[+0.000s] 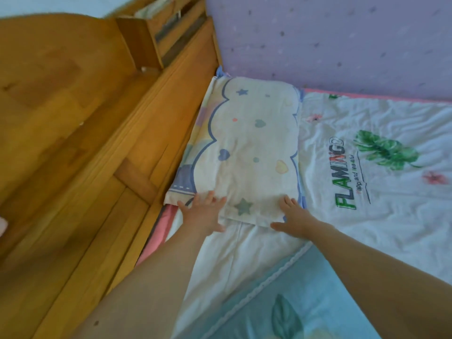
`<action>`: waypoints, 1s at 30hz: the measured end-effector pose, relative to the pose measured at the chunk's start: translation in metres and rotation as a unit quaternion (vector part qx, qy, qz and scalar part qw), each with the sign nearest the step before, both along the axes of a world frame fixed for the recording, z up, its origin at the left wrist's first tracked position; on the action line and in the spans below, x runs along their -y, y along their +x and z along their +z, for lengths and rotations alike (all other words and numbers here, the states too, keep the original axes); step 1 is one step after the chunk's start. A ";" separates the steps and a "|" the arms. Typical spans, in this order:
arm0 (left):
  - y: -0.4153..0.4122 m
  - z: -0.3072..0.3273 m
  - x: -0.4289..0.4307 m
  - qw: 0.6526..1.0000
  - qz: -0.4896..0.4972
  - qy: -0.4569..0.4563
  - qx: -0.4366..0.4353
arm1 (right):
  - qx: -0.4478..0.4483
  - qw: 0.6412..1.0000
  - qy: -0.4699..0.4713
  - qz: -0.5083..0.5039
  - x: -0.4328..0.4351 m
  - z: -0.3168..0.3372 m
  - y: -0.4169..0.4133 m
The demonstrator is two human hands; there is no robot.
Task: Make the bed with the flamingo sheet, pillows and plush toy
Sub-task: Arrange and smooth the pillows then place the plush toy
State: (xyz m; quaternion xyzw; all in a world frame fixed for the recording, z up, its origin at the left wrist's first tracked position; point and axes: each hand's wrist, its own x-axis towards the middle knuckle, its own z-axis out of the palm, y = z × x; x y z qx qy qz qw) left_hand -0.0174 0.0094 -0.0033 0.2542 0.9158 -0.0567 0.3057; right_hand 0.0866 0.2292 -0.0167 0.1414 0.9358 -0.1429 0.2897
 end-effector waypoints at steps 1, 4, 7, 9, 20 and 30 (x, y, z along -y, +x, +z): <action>0.007 0.008 0.002 1.000 0.005 0.006 -0.002 | -0.010 1.000 -0.005 -0.004 0.008 0.010 0.004; 0.019 0.031 0.006 0.998 -0.001 0.055 -0.036 | -0.057 0.998 -0.034 -0.003 0.034 0.038 0.013; 0.033 0.059 0.014 0.986 0.034 0.159 -0.025 | -0.147 0.982 -0.101 -0.061 0.061 0.067 0.024; 0.045 0.078 0.023 0.978 0.062 0.198 -0.035 | -0.190 0.964 -0.142 -0.120 0.080 0.086 0.033; 0.125 0.131 0.080 0.964 0.045 0.260 0.040 | -0.165 0.915 -0.195 -0.314 0.151 0.130 0.144; 0.178 0.128 0.112 0.976 -0.042 0.171 0.128 | -0.085 0.945 -0.095 -0.303 0.181 0.146 0.205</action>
